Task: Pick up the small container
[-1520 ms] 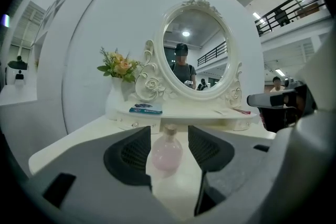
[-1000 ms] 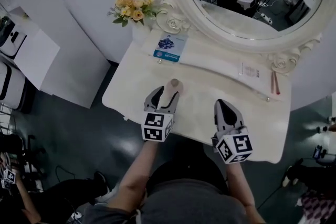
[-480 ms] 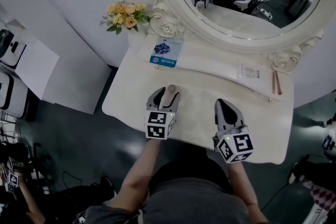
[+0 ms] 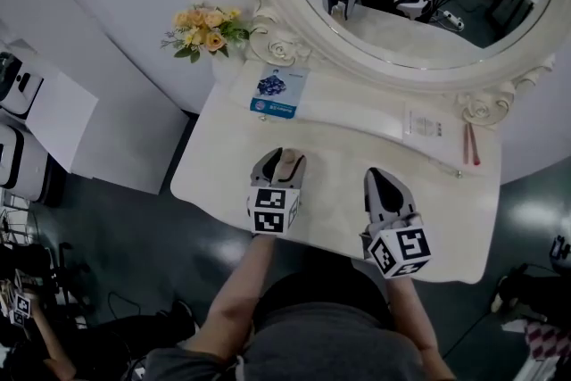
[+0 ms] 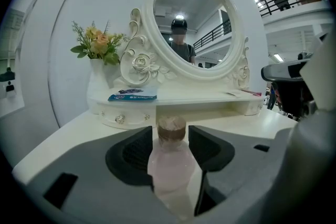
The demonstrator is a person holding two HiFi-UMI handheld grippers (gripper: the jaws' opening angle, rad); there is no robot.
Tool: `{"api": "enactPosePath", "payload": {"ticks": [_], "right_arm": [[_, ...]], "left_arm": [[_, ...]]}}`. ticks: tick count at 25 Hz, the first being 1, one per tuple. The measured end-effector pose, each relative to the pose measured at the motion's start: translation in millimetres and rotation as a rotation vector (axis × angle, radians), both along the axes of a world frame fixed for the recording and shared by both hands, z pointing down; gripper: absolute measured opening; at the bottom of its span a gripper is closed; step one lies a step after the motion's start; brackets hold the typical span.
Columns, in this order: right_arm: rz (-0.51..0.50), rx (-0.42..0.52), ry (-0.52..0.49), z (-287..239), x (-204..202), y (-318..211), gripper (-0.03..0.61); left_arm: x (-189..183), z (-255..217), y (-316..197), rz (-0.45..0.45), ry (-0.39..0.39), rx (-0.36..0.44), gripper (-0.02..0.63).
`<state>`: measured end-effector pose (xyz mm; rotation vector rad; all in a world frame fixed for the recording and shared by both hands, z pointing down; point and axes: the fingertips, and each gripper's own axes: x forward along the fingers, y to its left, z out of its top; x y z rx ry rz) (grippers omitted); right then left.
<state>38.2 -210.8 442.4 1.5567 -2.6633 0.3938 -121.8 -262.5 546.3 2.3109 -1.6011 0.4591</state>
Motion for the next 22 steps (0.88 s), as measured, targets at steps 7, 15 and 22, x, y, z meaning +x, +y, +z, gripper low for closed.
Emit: {"api": "enactPosePath", "payload": {"ticks": [7, 15, 22], "right_arm": [[-0.009, -0.010, -0.005, 4, 0, -6, 0.005], [-0.022, -0.011, -0.004, 4, -2, -11, 0.005], [-0.031, -0.010, -0.009, 4, -4, -10, 0.005]], "left_arm": [[-1, 5, -6, -0.019, -0.007, -0.010, 0.213], [0, 1, -9, -0.033, -0.013, 0.003, 0.159], [0, 5, -9, -0.030, -0.054, -0.003, 0.135]]}}
